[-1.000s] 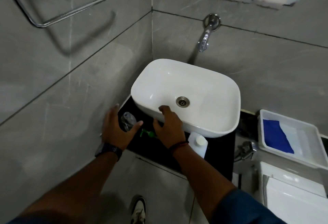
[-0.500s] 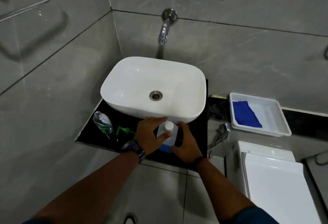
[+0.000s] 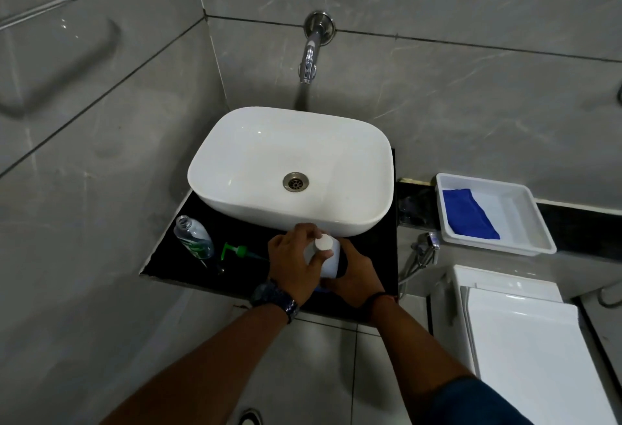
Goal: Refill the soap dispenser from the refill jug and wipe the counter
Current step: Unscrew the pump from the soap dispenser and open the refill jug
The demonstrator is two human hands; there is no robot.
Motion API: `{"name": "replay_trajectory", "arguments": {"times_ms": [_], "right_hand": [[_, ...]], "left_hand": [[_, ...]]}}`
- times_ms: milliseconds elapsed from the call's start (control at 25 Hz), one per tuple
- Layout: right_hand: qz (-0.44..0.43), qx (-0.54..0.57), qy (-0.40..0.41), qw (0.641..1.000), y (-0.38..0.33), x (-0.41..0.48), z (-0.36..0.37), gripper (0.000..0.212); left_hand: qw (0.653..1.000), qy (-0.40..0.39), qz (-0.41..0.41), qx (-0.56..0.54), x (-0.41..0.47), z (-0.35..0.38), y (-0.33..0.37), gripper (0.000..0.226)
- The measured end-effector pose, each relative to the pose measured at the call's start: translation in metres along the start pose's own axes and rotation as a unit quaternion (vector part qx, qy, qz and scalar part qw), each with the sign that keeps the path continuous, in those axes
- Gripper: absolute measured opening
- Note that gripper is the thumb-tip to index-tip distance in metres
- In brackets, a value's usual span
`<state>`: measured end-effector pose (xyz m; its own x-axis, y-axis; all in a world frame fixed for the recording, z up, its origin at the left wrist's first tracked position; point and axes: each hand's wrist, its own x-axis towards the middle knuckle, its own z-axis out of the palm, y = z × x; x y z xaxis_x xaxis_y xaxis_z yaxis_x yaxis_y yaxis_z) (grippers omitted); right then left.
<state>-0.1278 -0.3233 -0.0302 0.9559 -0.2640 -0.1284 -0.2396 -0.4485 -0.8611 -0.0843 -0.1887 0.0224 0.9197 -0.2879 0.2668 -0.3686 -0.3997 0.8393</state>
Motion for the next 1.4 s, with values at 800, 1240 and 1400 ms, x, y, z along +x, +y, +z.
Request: {"name": "replay_trajectory", "arguments": {"times_ms": [800, 1240, 1400], "right_hand": [[0.031, -0.033, 0.018, 0.999, -0.005, 0.001, -0.006, 0.080], [0.024, -0.039, 0.025, 0.999, -0.005, 0.000, -0.007, 0.081], [0.016, -0.032, 0.022, 0.999, -0.004, -0.002, -0.008, 0.079]], "left_hand": [[0.997, 0.009, 0.031, 0.071, 0.011, -0.009, -0.007, 0.068], [0.990, 0.120, -0.074, -0.025, 0.017, -0.032, -0.057, 0.031], [0.980, -0.037, -0.136, 0.140, -0.005, -0.035, -0.102, 0.023]]}}
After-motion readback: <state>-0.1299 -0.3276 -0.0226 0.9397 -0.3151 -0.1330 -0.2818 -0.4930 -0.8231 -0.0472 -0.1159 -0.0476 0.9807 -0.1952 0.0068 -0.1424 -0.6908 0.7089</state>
